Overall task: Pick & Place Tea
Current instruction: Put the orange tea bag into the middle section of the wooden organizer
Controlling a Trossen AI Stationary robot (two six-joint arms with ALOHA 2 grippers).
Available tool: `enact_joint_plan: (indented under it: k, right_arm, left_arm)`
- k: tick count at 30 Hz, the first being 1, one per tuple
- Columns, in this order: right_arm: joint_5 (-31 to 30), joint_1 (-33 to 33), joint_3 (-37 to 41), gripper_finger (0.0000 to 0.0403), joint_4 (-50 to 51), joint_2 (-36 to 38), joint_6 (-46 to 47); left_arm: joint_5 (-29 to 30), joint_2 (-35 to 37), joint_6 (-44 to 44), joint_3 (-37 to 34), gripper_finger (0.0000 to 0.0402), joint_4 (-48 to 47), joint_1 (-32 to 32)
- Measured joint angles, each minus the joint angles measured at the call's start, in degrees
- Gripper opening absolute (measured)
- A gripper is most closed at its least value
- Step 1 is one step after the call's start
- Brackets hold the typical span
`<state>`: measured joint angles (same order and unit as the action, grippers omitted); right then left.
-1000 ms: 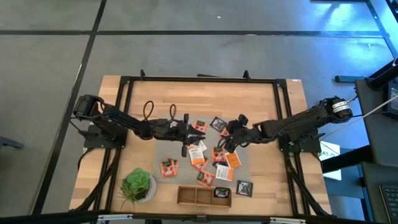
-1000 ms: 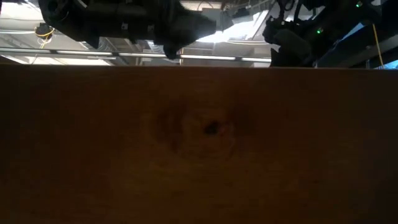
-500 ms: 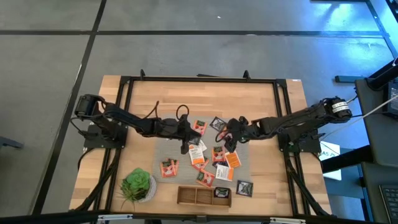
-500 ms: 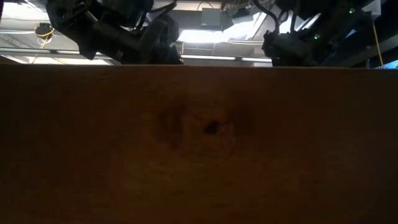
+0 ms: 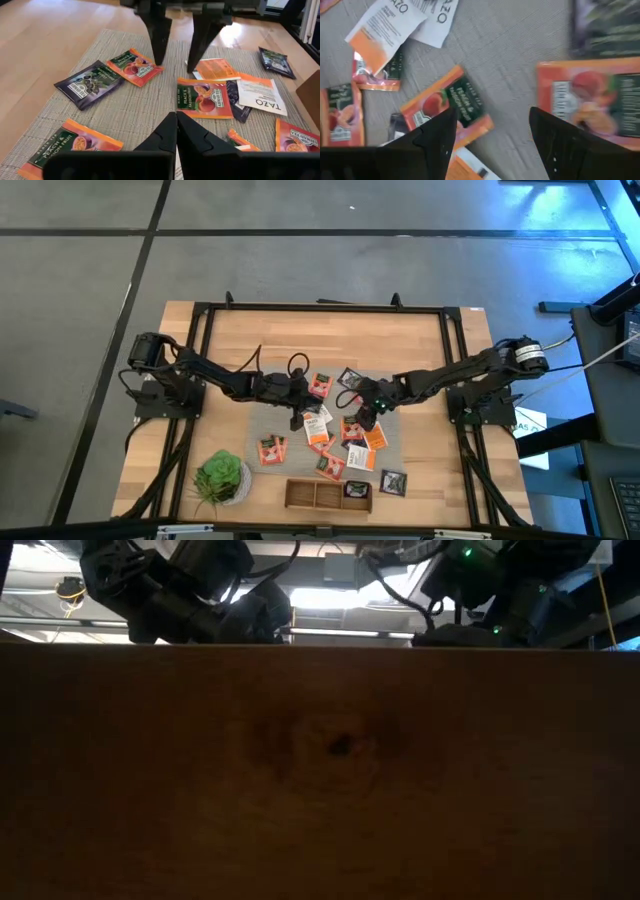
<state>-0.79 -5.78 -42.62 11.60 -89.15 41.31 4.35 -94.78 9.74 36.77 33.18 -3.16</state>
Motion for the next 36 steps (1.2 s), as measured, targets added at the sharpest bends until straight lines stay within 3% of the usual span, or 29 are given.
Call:
enact_joint_plan:
  k: [7, 20, 24, 27, 36]
  right_arm:
    - [2.44, 0.0, 0.01, 0.0239, -2.24, -4.47, 0.43]
    - [7.12, -0.11, -0.02, 0.0187, -2.59, -4.76, 0.25]
    - [6.7, 0.11, -0.02, 0.018, -2.47, -4.76, -1.11]
    - [6.69, 1.22, -0.02, 0.018, -2.51, -4.76, -1.1]
    - [5.75, 4.51, -0.02, 0.018, -2.35, -4.77, -2.48]
  left_arm:
    - [0.03, 0.0, 0.0, 0.0, 0.0006, -0.03, 0.02]
    - [-0.39, 0.02, -0.39, 0.0, 0.0009, -0.01, 0.02]
    - [-5.68, -0.08, -5.64, 0.03, 0.0002, 2.17, -0.7]
    - [-6.37, -1.39, -6.79, 2.24, 0.0003, 2.74, -1.75]
    - [-15.65, -13.95, -10.1, 13.59, 0.0002, 0.19, -1.94]
